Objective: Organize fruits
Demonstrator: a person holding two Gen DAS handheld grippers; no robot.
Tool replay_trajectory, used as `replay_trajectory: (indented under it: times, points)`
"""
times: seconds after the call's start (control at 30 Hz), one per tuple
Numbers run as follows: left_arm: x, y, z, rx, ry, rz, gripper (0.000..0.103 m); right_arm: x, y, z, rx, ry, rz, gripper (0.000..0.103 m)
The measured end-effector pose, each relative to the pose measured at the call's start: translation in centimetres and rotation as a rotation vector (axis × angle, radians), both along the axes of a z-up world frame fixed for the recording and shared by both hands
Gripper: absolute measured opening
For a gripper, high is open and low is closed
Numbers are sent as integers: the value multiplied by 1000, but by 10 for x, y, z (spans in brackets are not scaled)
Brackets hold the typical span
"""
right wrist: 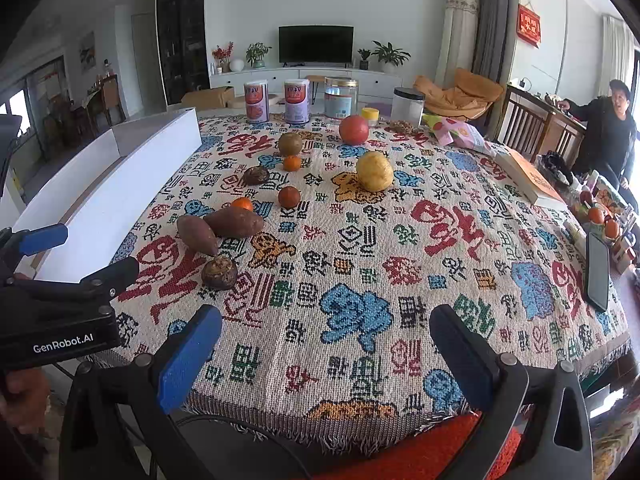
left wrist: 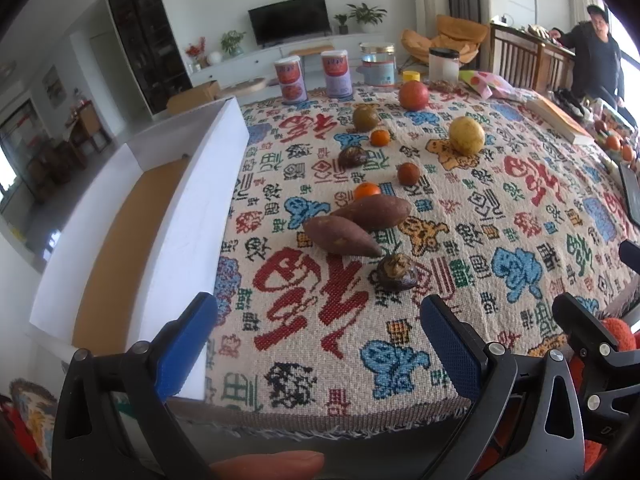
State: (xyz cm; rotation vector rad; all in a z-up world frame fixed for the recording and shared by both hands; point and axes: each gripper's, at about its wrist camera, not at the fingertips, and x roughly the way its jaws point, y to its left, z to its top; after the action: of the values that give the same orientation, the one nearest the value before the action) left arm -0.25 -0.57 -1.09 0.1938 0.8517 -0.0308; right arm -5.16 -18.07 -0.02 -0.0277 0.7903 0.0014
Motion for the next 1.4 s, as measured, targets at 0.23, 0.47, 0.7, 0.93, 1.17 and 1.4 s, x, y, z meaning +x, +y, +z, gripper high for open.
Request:
replay_trajectory:
  times: [0.23, 0.47, 0.7, 0.93, 1.17, 1.4]
  points:
    - [0, 0, -2, 8, 3, 1, 102, 0, 1, -1, -7, -5, 0, 103]
    - [-1, -1, -3, 11, 3, 0, 102, -2, 1, 0, -24, -11, -4, 103]
    - [-1, -1, -4, 10, 6, 2, 102, -4, 6, 3, -67, -34, 6, 103]
    - [-2, -1, -6, 10, 10, 0, 102, -5, 11, 4, -111, -54, 17, 103]
    - [-2, -1, -7, 9, 13, 0, 102, -4, 11, 3, -121, -53, 10, 103]
    - [-2, -1, -7, 9, 13, 0, 102, -4, 11, 3, -127, -53, 15, 103]
